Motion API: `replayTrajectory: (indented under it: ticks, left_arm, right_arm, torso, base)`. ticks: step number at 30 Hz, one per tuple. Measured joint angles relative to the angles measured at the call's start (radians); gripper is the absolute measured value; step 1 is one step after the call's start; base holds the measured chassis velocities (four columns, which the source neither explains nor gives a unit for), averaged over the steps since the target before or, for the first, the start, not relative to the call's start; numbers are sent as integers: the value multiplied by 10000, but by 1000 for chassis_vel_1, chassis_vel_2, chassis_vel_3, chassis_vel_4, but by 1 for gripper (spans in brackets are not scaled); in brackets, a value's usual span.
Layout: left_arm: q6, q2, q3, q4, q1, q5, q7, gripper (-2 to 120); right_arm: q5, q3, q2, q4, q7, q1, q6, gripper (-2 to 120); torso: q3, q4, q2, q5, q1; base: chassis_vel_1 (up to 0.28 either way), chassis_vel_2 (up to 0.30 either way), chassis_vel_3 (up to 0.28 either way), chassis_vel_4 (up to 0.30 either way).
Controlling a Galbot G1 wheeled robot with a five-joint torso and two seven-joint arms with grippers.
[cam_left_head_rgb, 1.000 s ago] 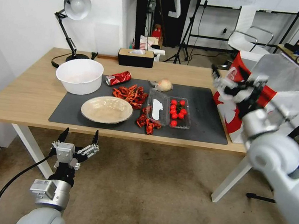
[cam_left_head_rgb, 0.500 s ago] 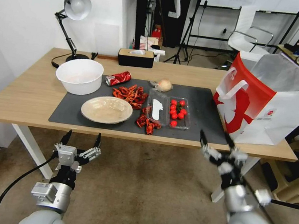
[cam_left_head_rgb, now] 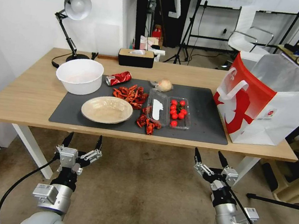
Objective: Pick up the trash from the table and place it into the takeout bag.
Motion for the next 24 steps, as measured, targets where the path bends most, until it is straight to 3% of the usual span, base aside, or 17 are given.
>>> replayTrajectory:
  ticks: [19, 24]
  left_arm:
    - [19, -29, 14, -20, 65, 2, -6, 100]
    - [18, -23, 33, -13, 37, 12, 6, 100]
  right_arm:
    - [-104, 7, 77, 184, 31, 57, -310, 100]
    - [-107, -372, 0, 313, 181, 691, -701, 100]
  torso:
    - [0, 0, 0, 1, 0]
    - [0, -2, 0, 0, 0]
  base:
    - [0, 0, 0, 0]
    - [0, 0, 0, 0]
